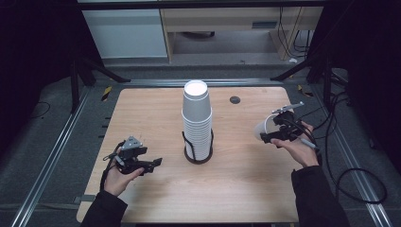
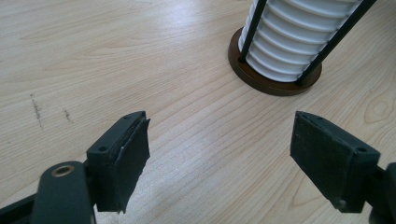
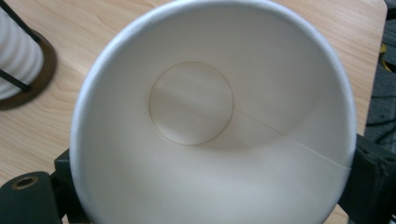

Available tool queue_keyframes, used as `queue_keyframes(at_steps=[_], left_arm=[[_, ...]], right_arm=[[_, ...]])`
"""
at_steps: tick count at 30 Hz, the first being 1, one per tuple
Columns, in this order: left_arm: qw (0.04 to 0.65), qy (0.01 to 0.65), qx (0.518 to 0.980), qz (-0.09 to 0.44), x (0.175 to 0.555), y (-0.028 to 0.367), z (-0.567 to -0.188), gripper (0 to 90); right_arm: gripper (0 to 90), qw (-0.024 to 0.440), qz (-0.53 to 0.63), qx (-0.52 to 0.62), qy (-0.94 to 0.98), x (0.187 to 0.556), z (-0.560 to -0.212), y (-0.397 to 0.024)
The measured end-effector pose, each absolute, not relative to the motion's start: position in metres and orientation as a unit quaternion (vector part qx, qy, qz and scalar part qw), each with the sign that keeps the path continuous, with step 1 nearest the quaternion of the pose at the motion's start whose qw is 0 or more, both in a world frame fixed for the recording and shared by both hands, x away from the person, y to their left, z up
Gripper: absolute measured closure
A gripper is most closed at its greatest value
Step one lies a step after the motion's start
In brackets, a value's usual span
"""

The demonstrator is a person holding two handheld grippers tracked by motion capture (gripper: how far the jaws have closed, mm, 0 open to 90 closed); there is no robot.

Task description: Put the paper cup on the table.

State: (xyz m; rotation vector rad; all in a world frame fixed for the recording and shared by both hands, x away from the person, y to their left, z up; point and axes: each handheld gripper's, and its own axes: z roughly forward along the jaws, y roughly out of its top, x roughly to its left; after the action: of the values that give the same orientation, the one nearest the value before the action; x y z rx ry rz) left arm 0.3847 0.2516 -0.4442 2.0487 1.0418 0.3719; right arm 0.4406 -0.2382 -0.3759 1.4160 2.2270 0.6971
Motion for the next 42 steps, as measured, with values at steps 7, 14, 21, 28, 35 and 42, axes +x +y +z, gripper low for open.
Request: queue_keyframes(at_steps=[7, 14, 21, 28, 35, 42], left_arm=[[0.396, 0.412, 0.808, 0.146, 0.385, 0.251, -0.444, 19.0], [0.394, 0.410, 0.809, 0.146, 0.385, 0.252, -0.444, 19.0], [0.392, 0.408, 0.812, 0.145, 0.386, 0.249, -0.446, 18.9], [0.391, 0.408, 0.812, 0.145, 0.386, 0.249, -0.446, 18.9], [0.388, 0.406, 0.815, 0.144, 0.386, 0.250, -0.446, 18.9], [0.388, 0.406, 0.815, 0.144, 0.386, 0.250, -0.446, 18.9]], right_arm=[[8.7, 0.200, 0.198, 0.516, 0.809, 0.451, -0.383, -0.238], [8.4, 0.190, 0.170, 0.522, 0.814, 0.457, -0.392, -0.240], [8.4, 0.174, 0.150, 0.531, 0.816, 0.460, -0.399, -0.245], [8.4, 0.153, 0.129, 0.531, 0.824, 0.464, -0.407, -0.247], [8.3, 0.134, 0.106, 0.532, 0.830, 0.468, -0.415, -0.247], [8.2, 0.123, 0.088, 0.530, 0.834, 0.472, -0.418, -0.247]])
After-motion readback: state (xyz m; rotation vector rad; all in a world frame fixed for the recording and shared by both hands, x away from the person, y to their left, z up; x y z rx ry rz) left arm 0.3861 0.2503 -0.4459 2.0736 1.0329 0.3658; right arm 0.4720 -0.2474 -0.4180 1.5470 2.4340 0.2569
